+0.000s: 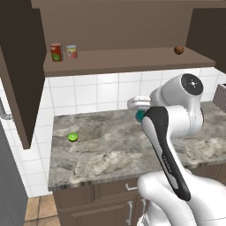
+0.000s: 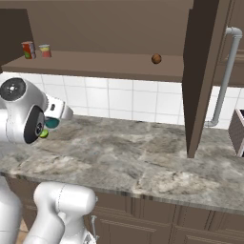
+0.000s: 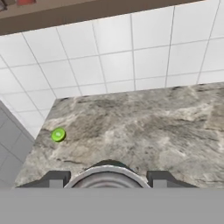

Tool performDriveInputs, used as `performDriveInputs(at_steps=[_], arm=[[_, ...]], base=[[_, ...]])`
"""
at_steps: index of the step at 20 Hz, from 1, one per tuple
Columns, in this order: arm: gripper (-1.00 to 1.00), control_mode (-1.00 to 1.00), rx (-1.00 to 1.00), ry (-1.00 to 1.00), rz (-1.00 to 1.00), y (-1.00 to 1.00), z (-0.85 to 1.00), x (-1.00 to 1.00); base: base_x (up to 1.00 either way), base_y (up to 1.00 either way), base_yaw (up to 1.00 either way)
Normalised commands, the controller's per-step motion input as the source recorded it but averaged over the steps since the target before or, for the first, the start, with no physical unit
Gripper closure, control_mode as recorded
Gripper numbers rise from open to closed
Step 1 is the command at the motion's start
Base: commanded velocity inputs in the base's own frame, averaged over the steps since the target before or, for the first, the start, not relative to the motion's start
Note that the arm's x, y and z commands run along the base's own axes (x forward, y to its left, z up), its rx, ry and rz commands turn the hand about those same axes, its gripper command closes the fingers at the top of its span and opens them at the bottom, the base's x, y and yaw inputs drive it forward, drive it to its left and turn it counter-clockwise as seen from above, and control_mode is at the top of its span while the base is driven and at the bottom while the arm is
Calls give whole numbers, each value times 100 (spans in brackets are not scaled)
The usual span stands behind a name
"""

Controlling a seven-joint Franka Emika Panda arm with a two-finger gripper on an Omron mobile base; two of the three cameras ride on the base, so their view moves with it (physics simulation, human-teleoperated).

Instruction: Pick the cans from the counter and place them in their designated side in the cabinet.

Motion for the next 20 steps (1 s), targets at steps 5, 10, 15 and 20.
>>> performDriveInputs(at_steps=[5, 10, 15, 20], arm=[[100, -100, 1, -5, 0, 12, 28, 0], [100, -100, 1, -6, 0, 7, 24, 0], [100, -100, 1, -7, 0, 8, 21, -2], [100, -100, 1, -6, 0, 4, 24, -3]], base=[[0, 0, 0], [0, 0, 0], [0, 0, 0], [0, 0, 0]])
